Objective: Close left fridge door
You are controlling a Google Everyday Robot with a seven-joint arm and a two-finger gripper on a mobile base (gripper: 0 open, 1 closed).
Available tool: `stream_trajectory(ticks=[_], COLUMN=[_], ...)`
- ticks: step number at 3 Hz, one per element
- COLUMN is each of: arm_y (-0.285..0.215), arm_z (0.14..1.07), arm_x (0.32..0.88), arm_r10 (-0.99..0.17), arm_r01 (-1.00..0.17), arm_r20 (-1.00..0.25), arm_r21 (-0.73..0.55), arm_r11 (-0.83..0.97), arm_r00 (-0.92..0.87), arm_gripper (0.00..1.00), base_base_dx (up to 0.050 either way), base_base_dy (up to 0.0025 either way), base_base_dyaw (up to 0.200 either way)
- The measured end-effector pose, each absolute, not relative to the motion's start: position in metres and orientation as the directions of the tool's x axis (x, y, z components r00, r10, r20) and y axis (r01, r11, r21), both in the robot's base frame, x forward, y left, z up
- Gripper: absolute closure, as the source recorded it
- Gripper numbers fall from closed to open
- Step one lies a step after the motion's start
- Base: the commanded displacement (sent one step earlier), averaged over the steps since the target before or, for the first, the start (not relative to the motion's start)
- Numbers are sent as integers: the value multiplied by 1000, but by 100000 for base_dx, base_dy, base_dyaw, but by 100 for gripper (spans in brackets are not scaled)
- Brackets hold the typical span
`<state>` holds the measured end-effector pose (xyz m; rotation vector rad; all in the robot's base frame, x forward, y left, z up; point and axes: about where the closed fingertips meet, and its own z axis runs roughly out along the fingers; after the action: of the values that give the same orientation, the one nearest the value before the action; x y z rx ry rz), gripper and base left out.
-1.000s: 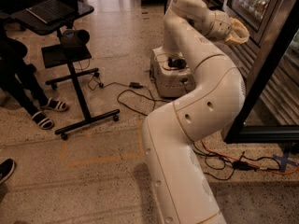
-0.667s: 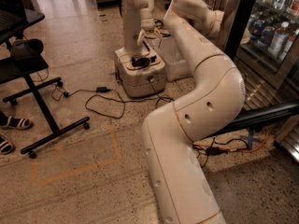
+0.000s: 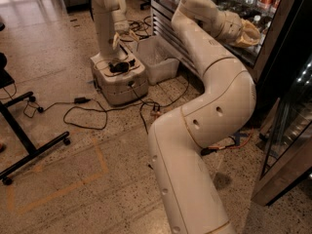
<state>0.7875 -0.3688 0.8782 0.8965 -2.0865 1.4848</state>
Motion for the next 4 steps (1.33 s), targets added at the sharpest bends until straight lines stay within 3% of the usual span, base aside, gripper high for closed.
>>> stream_trajectory(ticks=[4], arm_y=[-381], arm_z=[877], arm_x=[786], arm_r10=[-294], arm_r01=[-702], arm_r20=[639], arm_r21=[-670], arm_r11=[242], arm_r00=[-711], arm_gripper=[100], base_base_dx=[-2], base_base_dy=[3], base_base_dyaw=[-19941])
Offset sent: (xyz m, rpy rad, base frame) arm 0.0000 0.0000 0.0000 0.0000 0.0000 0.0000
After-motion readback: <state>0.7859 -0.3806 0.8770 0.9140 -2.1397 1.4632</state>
